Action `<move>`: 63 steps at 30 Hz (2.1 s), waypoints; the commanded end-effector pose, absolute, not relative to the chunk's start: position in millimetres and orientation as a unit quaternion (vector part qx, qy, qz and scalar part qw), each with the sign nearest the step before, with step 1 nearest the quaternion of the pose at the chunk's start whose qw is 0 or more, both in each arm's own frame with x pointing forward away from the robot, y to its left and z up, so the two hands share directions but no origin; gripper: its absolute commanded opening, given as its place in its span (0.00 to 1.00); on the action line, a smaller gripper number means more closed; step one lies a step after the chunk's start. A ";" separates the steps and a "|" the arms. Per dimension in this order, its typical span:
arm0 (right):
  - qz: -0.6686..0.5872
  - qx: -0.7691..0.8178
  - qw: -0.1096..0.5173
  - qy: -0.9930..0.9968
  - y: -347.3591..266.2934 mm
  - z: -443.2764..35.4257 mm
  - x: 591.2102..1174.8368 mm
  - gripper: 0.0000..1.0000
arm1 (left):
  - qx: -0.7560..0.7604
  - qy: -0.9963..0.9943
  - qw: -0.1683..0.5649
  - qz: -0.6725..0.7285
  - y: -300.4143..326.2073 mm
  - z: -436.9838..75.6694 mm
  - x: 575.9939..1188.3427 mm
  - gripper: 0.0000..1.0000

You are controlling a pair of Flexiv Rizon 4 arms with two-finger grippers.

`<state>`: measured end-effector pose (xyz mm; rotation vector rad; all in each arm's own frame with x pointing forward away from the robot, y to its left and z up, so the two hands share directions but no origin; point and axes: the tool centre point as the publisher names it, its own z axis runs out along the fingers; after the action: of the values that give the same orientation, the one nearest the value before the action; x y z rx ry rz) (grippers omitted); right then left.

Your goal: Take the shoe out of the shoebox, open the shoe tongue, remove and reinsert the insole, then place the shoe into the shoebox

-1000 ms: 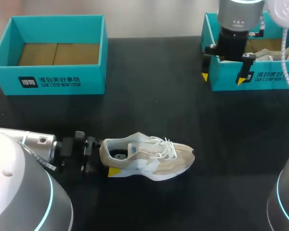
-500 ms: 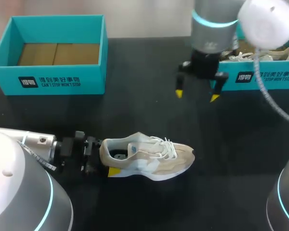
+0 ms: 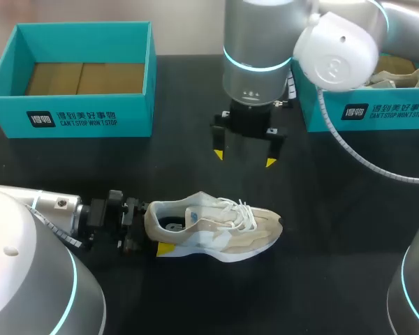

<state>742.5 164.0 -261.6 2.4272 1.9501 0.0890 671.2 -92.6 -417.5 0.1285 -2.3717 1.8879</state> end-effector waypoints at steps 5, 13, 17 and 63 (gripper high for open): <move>0.017 0.777 0.029 0.628 178.0 -264.3 738.4 1.00 | 0.042 -0.780 0.053 0.622 -92.7 -420.3 671.1 0.00; -0.005 0.760 0.087 0.644 252.5 -277.8 695.7 1.00 | 0.042 -0.780 0.053 0.622 -92.7 -420.3 671.1 0.00; 0.002 0.760 0.091 0.644 265.5 -279.9 682.5 1.00 | 0.042 -0.780 0.053 0.622 -92.7 -420.3 671.1 0.00; -0.057 0.815 0.213 0.536 265.0 -342.5 659.5 1.00 | 0.042 -0.780 0.053 0.622 -92.7 -420.3 671.1 0.00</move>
<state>667.2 260.1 -339.6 1.8146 2.2069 -0.1942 671.2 -92.6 -417.5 0.1285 -2.3714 1.8881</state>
